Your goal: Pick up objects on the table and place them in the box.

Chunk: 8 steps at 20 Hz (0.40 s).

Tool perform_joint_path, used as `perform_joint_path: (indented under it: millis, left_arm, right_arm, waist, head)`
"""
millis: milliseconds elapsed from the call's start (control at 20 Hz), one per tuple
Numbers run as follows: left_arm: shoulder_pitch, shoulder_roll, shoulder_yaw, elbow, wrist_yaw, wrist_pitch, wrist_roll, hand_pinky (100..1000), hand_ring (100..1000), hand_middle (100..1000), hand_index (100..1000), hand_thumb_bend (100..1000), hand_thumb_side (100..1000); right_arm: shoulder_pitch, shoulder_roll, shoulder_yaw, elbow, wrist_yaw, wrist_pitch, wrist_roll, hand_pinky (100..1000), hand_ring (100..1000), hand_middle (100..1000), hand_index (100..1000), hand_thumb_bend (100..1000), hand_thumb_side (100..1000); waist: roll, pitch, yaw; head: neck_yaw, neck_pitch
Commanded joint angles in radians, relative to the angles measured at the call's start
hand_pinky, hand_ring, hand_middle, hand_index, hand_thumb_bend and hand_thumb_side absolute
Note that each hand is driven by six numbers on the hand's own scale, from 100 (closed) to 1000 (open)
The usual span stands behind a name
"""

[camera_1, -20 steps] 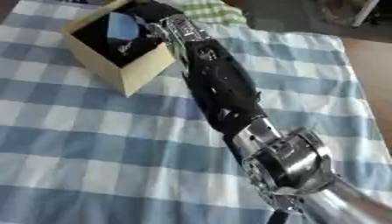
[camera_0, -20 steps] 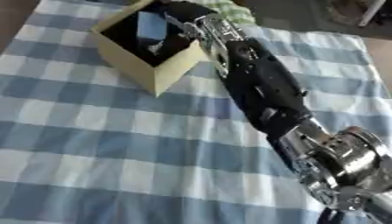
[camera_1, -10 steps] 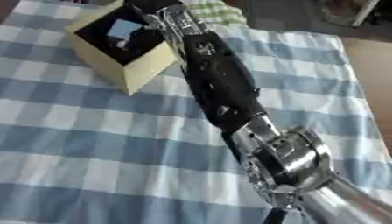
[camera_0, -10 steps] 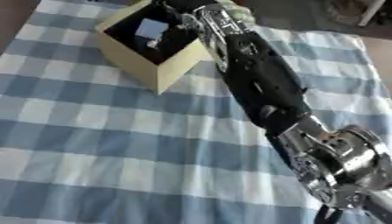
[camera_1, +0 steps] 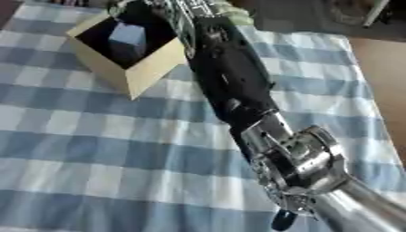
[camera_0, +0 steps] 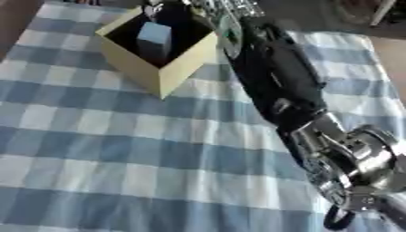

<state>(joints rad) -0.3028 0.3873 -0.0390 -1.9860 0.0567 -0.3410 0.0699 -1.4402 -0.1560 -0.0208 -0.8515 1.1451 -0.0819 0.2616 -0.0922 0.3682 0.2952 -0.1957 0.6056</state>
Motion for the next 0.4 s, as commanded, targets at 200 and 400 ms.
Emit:
perform_joint_path:
  millis: [200,400]
  left_arm:
    - [-0.003,0.013,0.016,-0.014,0.006,-0.004,0.009,630,754,800,802,100,768]
    - [-0.003,0.018,0.024,-0.014,0.011,-0.011,0.028,631,755,800,803,100,757]
  right_arm:
    - [-0.011,-0.083,0.019,-0.175,-0.222,0.062,-0.054,719,776,708,835,100,805]
    - [0.04,-0.161,0.054,-0.335,-0.43,0.105,-0.129,696,762,694,832,100,789]
  waist:
    - [0.028,-0.037,-0.022]
    - [0.041,-0.046,-0.048]
  head:
    - [0.032,0.019]
    - [0.062,0.032]
